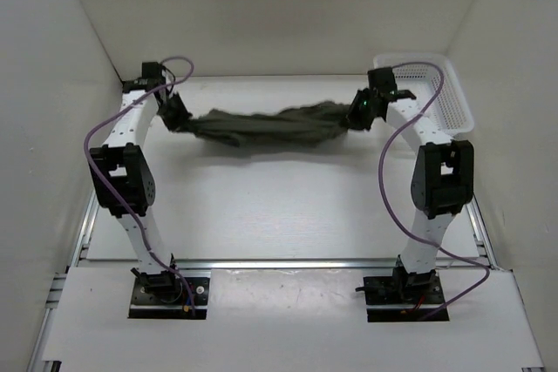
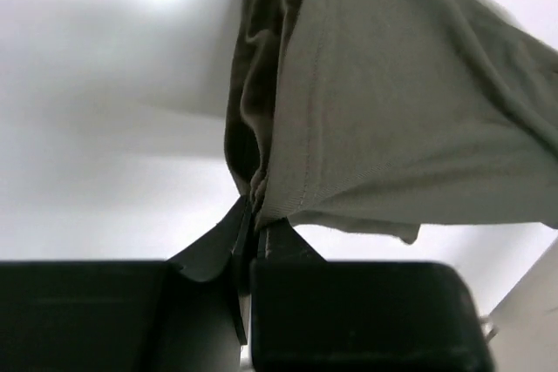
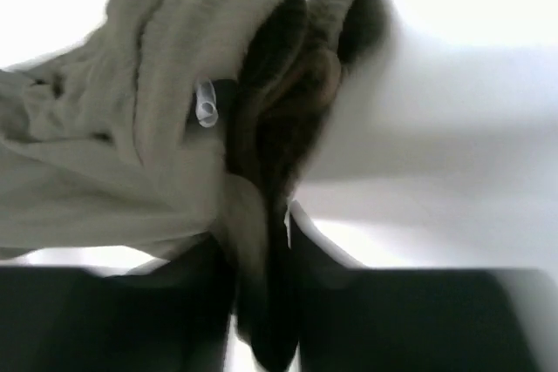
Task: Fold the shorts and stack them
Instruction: Fold the shorts
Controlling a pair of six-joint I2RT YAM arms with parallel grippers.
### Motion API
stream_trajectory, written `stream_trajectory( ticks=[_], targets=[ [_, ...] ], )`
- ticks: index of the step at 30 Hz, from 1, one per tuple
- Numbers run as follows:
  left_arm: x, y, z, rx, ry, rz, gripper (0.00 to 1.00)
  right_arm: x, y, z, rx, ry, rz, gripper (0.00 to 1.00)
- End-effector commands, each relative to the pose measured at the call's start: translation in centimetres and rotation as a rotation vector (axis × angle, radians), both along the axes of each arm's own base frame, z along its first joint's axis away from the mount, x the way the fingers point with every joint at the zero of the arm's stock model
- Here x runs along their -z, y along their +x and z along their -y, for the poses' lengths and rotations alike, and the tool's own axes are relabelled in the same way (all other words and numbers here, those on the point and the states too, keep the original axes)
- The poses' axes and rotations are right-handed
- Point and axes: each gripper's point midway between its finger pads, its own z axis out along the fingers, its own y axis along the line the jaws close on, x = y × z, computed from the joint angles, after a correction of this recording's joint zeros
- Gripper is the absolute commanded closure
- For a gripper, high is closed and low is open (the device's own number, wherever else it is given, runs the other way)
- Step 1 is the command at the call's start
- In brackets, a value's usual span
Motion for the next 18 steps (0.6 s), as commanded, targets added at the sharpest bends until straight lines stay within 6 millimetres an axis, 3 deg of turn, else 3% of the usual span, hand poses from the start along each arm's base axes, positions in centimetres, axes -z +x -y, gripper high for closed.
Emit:
stream_trajectory(
  ticks=[1,2,3,5,6,10,12,13,14,16,17,18],
  targets=[
    [2.8,-4.2,-0.8,0.012,0.051,-0.071,0.90,2.9,-4.9,2.2,-0.011,-0.071,-0.068,0.63],
    [5.0,-6.3,-0.7,0.014,0.046,-0.144,0.74,3.4,-5.7,2.4,-0.023,-0.082,-0.079,0.40],
    [5.4,-7.1,-0.7,0.026,0.051,-0.158,0.59,3.6,-6.4,2.6,-0.037,-0.093,-0.090,0.15],
    [5.7,-8.1,-0.6,0.027,0.050,-0.172,0.31,3.0,-7.6,3.3,-0.071,-0.139,-0.097,0.08],
    [4.5,-8.1,-0.8,0.022,0.060,-0.140,0.20,2.1,-7.6,3.7,-0.071,-0.161,-0.079,0.06],
    [1.0,-7.3,-0.8,0.020,0.087,-0.070,0.20,-2.3,-8.4,4.8,-0.058,-0.228,0.003,0.03],
    [-0.9,-6.1,-0.6,0.023,0.101,-0.018,0.24,-3.0,-8.5,4.8,-0.056,-0.226,0.023,0.10],
    [-1.0,-5.8,0.0,0.038,0.101,-0.013,0.27,-3.1,-8.5,4.3,-0.068,-0.224,0.033,0.34],
    [-1.0,-5.4,-0.1,0.038,0.101,-0.012,0.35,-3.7,-8.2,3.7,-0.076,-0.192,0.048,0.45],
    [-0.2,-4.4,1.4,0.057,0.082,-0.028,0.43,-2.9,-7.9,1.4,-0.135,-0.175,0.030,0.72],
    [0.1,-4.0,1.4,0.057,0.082,-0.034,0.52,-2.6,-7.8,0.7,-0.150,-0.176,0.023,0.78],
    [0.4,-3.6,2.2,0.077,0.074,-0.037,0.53,-2.0,-7.1,-0.4,-0.176,-0.159,0.018,0.82]
  ],
)
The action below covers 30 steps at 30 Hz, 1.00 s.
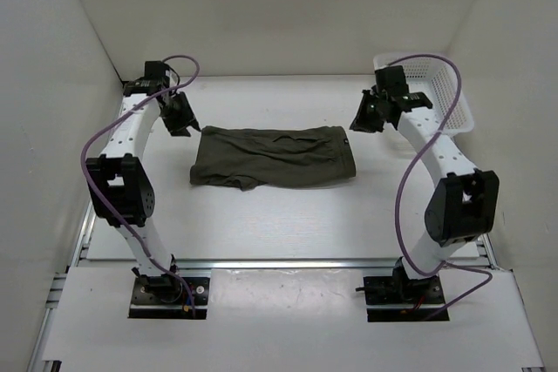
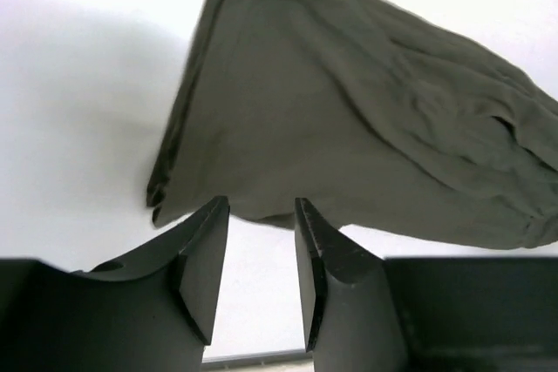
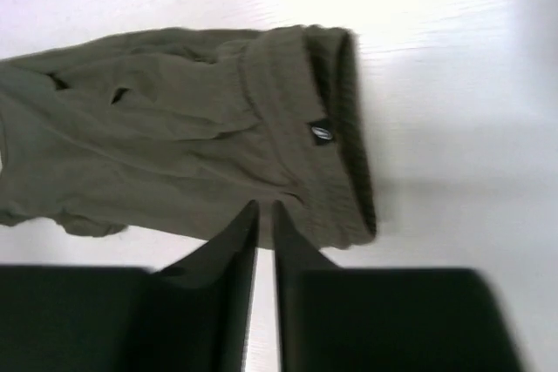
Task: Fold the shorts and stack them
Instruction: Fold the shorts
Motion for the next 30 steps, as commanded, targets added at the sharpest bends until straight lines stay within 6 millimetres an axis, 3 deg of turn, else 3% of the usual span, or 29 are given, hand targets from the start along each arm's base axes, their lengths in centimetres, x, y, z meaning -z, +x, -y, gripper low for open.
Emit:
stream_trajectory(
  ticks=[1,2,3,7,8,10,11,14,19,22,23,24,26,27,28,30],
  targets=[
    [0.9,1.2,2.2,0.052,-0.016,-0.019,0.53,2.2,0.4,-3.9,-0.110,0.020,-0.058,0.88],
    [1.2,1.6,2.2,0.052,-0.016,-0.024,0.53,3.7,0.8,-4.3,-0.129,0.019,-0.092,0.90],
    [2.4,1.9,2.7,0.061,-0.015,-0.050,0.53,3.8,1.4,-5.0,-0.139,0.020,-0.089,0.90],
    [3.4,2.9,2.9,0.065,-0.024,-0.063,0.56,5.7,4.5,-5.9,-0.139,0.016,-0.103,0.91],
    [3.8,2.9,2.9,0.064,-0.024,-0.072,0.56,7.6,5.5,-5.4,-0.118,-0.001,-0.131,0.91],
    [4.2,3.0,2.7,0.060,-0.014,-0.081,0.56,7.9,7.8,-4.6,-0.061,-0.025,-0.110,0.93],
    [4.3,3.0,2.4,0.063,0.001,-0.079,0.56,9.9,8.5,-3.9,-0.039,-0.050,-0.138,0.96],
    [5.1,2.8,2.0,0.062,0.026,-0.097,0.56,13.0,8.7,-3.5,0.006,-0.077,-0.195,1.00],
    [5.7,2.4,0.9,0.055,0.090,-0.114,0.55,14.9,7.9,-3.4,0.010,-0.077,-0.243,1.00],
    [5.4,1.8,-0.1,0.043,0.142,-0.118,0.50,12.3,7.7,-3.2,0.017,-0.075,-0.197,1.00],
    [5.0,1.8,-0.1,0.042,0.141,-0.107,0.43,11.2,7.8,-3.2,0.017,-0.068,-0.175,0.97],
    [5.3,1.6,-0.4,0.038,0.154,-0.118,0.39,10.3,7.7,-3.2,0.017,-0.064,-0.160,0.83],
    [5.7,1.0,-0.8,0.028,0.154,-0.135,0.18,6.3,7.8,-3.2,0.018,-0.042,-0.080,0.59],
    [6.3,0.7,-1.2,0.007,0.148,-0.148,0.09,5.0,7.8,-3.2,0.018,-0.035,-0.055,0.32],
    [6.2,0.7,-1.6,-0.012,0.144,-0.141,0.07,2.5,7.6,-3.2,0.019,-0.021,-0.005,0.24],
    [6.6,0.1,-1.6,-0.025,0.121,-0.155,0.02,0.7,7.2,-3.0,0.012,-0.017,0.033,0.15]
  ],
)
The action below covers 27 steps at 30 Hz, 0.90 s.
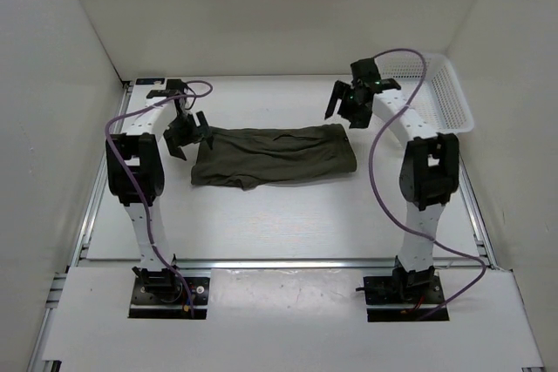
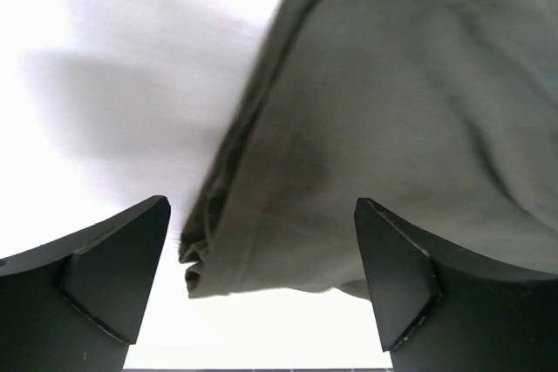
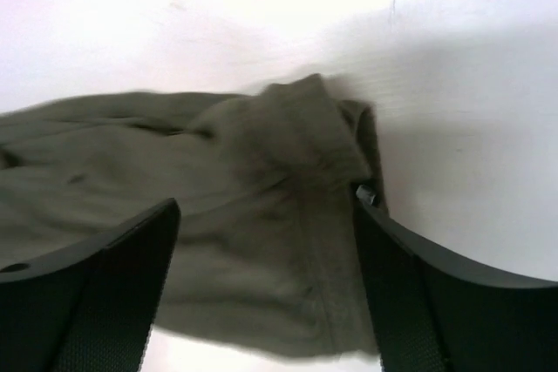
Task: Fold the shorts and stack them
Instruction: Fold the shorts
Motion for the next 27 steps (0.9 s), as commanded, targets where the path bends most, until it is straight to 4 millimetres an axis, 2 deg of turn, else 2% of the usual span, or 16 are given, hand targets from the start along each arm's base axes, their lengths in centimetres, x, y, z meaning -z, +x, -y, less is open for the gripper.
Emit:
stream_trajectory(
  ticks=[1,2,3,4,8,12,14,16,17,19,20,22,23,24,25,27],
  targets=[
    [-1.7,-0.8,-1.0,-0.053,-0.026,0.047,0.01,-9.1,-0.2,0.6,0.001,0.027,0.204,0.10],
    [-1.1,-1.0,-0.6,-0.048,-0.046,0.043,0.01,-9.5,-0.5,0.6,0.001,0.029,0.210,0.10],
    [-1.0,-1.3,-0.3,-0.044,-0.063,0.041,0.01,-10.8,-1.0,1.0,-0.001,0.021,0.233,0.10],
    [0.0,-2.3,0.2,-0.048,-0.093,0.007,0.01,-10.9,-1.4,1.1,-0.001,0.020,0.233,0.08],
    [1.7,-3.2,1.5,-0.048,-0.140,-0.031,0.01,-12.2,-3.0,1.5,-0.001,0.025,0.250,0.08],
    [2.9,-3.8,3.3,-0.044,-0.194,-0.065,0.11,-13.7,-4.9,2.0,-0.001,0.031,0.272,0.07],
    [3.0,-4.0,4.3,-0.035,-0.207,-0.068,0.21,-13.7,-5.5,2.4,0.006,0.023,0.274,0.07],
    [2.8,-3.9,4.4,-0.044,-0.210,-0.058,0.30,-14.0,-6.5,2.7,0.006,0.023,0.276,0.07],
    [2.8,-3.9,4.4,-0.054,-0.212,-0.060,0.49,-14.5,-6.7,2.7,0.006,0.026,0.287,0.07],
    [2.7,-3.5,4.0,-0.059,-0.189,-0.048,0.78,-14.6,-7.4,2.9,0.007,0.027,0.289,0.07],
    [2.0,-3.1,4.0,-0.057,-0.191,-0.025,0.90,-14.9,-7.7,3.0,0.007,0.027,0.290,0.07],
    [0.9,-2.3,2.9,-0.082,-0.124,0.001,0.90,-15.4,-8.2,3.1,0.007,0.031,0.305,0.07],
    [-0.1,-1.9,2.3,-0.090,-0.092,0.021,0.90,-14.7,-8.9,3.3,0.006,0.025,0.282,0.07],
    [-1.5,-0.6,1.0,-0.086,-0.017,0.070,0.90,-15.5,-9.2,3.4,0.007,0.030,0.302,0.07],
    [-2.6,-0.9,0.3,-0.085,0.022,0.065,0.90,-15.2,-9.5,3.5,0.007,0.029,0.296,0.07],
    [-4.8,-0.1,-0.8,-0.074,0.084,0.097,0.90,-15.0,-10.5,3.8,-0.001,0.020,0.288,0.07]
  ],
)
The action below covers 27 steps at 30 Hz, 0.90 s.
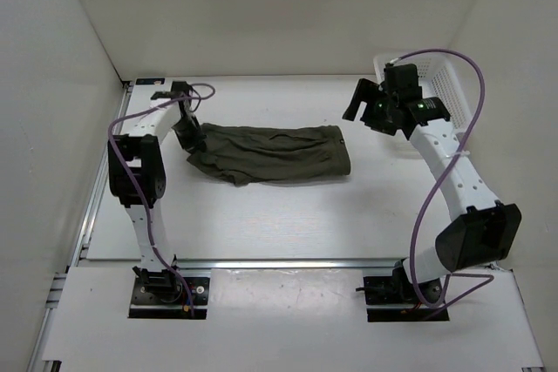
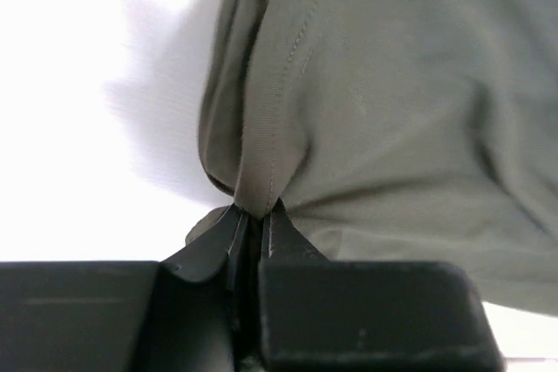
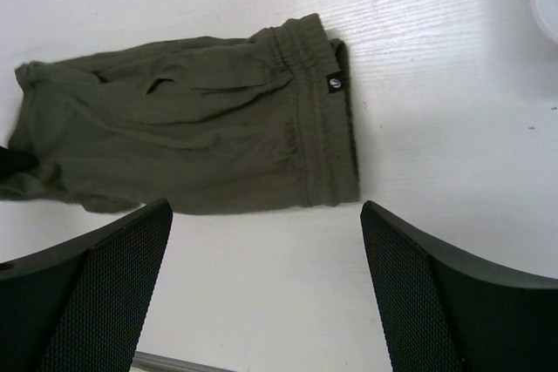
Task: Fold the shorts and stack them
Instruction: Fold the shorts
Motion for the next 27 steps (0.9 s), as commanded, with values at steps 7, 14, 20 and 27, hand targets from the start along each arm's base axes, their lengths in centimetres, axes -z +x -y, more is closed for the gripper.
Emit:
stream_trajectory(
  ticks=[7,14,20,27],
  targets=[
    [-16.0,5.2,-0.7,0.151,0.292,0.346,0.90,1.0,-3.8,1.2,-0.022,-0.029,-0.024,0.07],
    [-19.3,5.5,9.4,0.374,0.251,0.459,0.90,1.4,-5.1,1.2,-0.035,-0.018,-0.032,0.07],
    [-19.1,3.5,19.6,0.572,0.198,0.507,0.90,1.9,-6.2,1.5,-0.035,-0.021,-0.042,0.07],
    [-15.9,0.0,26.6,0.700,0.143,0.458,0.90,2.9,-7.2,1.8,-0.035,-0.025,-0.061,0.07]
  ],
)
